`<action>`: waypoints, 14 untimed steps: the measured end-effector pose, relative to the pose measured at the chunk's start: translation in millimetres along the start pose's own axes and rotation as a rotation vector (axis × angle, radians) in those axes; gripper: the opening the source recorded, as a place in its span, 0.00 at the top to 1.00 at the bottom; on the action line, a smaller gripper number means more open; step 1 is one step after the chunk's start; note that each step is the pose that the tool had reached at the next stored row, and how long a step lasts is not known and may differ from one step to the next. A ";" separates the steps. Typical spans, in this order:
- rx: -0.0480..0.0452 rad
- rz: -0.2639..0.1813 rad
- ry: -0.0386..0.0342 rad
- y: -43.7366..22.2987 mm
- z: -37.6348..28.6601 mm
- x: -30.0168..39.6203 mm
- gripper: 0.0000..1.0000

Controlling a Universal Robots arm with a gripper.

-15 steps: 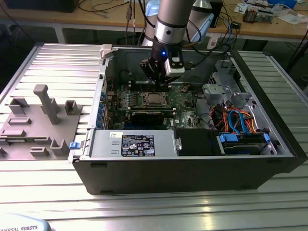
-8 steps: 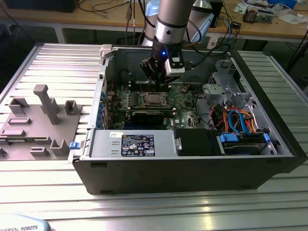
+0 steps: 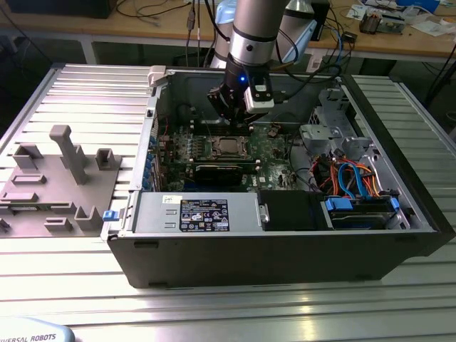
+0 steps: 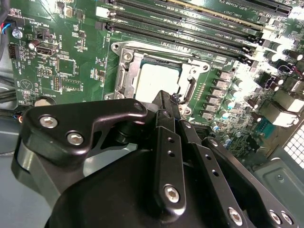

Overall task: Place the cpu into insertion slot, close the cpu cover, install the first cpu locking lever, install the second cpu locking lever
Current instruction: 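Install the first cpu locking lever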

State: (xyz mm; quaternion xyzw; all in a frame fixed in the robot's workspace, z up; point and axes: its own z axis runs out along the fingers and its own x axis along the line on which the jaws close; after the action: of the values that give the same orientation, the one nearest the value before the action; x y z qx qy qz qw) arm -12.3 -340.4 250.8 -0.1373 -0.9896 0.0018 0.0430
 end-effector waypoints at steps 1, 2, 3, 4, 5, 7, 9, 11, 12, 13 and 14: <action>-0.0002 0.000 0.0001 0.0 0.0 0.0 0.89; -0.0005 -0.003 0.0002 0.0 0.0 0.0 0.89; -0.0011 -0.005 0.0004 0.0 0.0 0.0 0.89; -0.0011 -0.005 0.0003 0.0 0.0 0.0 0.89; -0.0012 -0.005 0.0004 0.0 0.0 0.0 0.89; -0.0018 -0.005 0.0006 0.0 0.0 0.0 0.89; -0.0021 -0.006 0.0006 0.0 0.0 0.0 0.89; -0.0022 -0.006 0.0007 0.0 0.0 0.0 0.89; -0.0022 -0.007 0.0007 0.0 0.0 0.0 0.89; -0.0025 -0.007 0.0008 0.0 0.0 0.0 0.89; -0.0031 -0.008 0.0010 0.0 0.0 0.0 0.89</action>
State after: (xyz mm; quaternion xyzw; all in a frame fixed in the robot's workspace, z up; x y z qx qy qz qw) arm -12.3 -340.5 250.9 -0.1335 -0.9901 0.0000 0.0433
